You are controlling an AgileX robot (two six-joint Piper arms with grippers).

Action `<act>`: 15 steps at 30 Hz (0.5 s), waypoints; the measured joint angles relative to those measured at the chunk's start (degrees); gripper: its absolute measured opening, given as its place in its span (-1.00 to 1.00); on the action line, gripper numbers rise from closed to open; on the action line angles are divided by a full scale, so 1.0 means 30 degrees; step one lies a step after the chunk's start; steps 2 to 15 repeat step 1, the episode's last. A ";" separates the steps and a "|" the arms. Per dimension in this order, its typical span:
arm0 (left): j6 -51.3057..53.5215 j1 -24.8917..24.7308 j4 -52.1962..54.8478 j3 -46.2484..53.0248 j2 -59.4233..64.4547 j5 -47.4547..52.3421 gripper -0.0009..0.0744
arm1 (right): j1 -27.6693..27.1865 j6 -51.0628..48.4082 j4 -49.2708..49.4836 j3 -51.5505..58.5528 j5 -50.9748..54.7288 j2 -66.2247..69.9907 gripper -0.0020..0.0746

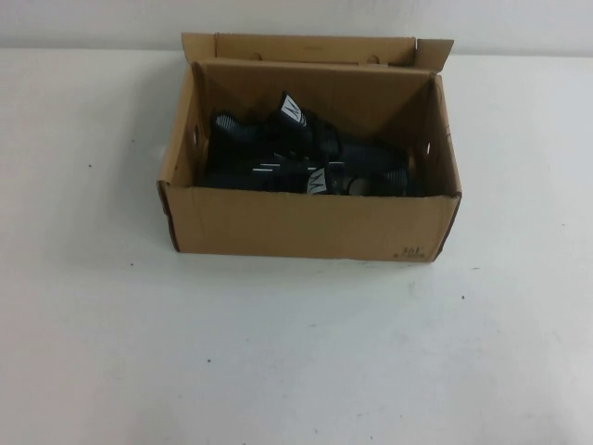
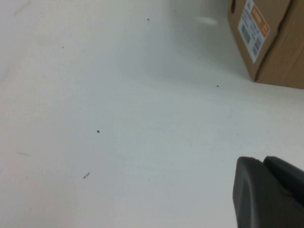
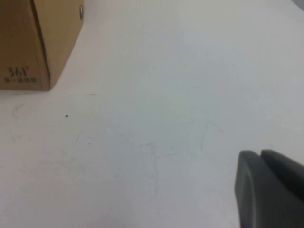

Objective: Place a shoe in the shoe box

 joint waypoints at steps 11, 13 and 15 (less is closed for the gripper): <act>0.0000 0.0000 0.0000 0.0000 0.0000 0.0000 -0.98 | 0.0000 0.0000 0.0000 0.0000 0.0000 0.0000 -0.99; 0.0000 0.0000 0.0000 0.0000 0.0000 0.0000 -0.98 | 0.0000 0.0000 0.0000 0.0000 0.0000 0.0000 -0.99; 0.0000 0.0000 0.0000 0.0000 0.0000 0.0000 -0.98 | 0.0000 0.0000 0.0000 0.0000 0.0000 0.0000 -0.99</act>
